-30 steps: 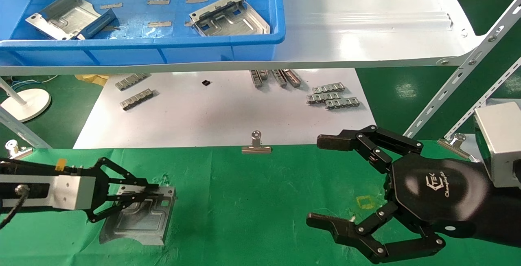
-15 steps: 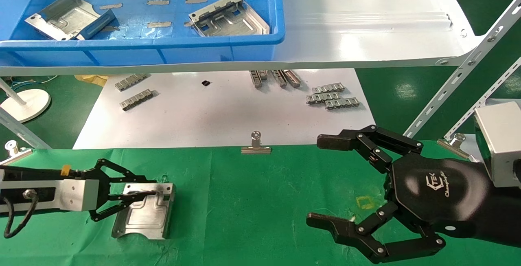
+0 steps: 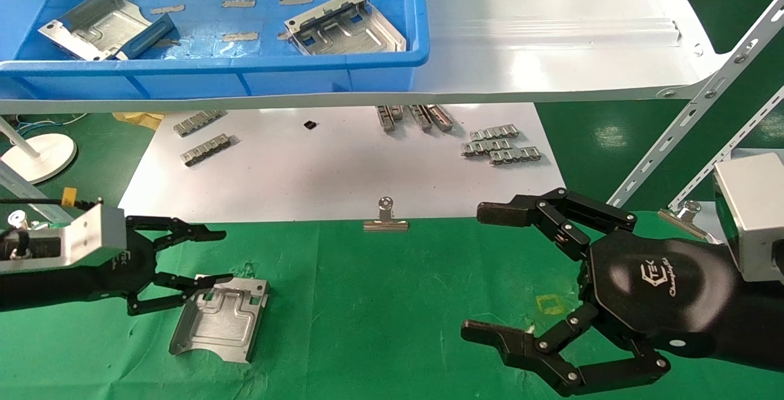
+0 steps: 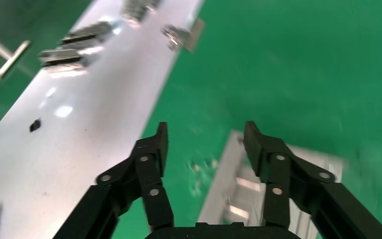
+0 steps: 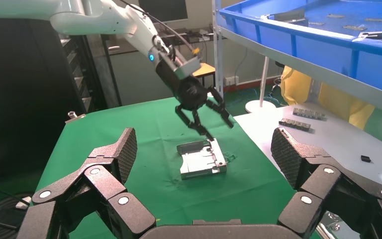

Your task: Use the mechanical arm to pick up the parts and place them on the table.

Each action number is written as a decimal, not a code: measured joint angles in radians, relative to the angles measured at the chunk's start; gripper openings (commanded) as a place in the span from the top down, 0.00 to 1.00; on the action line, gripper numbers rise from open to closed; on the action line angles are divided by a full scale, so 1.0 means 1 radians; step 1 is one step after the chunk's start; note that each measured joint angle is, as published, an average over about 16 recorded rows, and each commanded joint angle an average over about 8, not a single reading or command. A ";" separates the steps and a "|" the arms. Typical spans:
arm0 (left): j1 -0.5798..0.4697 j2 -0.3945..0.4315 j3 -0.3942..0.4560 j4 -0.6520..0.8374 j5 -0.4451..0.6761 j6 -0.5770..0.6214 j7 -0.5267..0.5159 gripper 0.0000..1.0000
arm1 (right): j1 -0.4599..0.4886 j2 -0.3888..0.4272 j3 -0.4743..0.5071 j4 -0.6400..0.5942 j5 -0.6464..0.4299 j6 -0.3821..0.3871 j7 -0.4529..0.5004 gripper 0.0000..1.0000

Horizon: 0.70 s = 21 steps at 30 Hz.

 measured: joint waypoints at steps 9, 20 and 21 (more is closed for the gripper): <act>0.033 -0.013 -0.032 0.005 -0.079 0.003 -0.125 0.00 | 0.000 0.000 0.000 0.000 0.000 0.000 0.000 0.00; 0.053 -0.021 -0.054 -0.041 -0.085 -0.002 -0.153 0.00 | 0.000 0.000 0.000 0.000 0.000 0.000 0.000 0.00; 0.057 -0.022 -0.059 -0.052 -0.085 -0.003 -0.159 0.00 | 0.000 0.000 0.000 0.000 0.000 0.000 0.000 0.00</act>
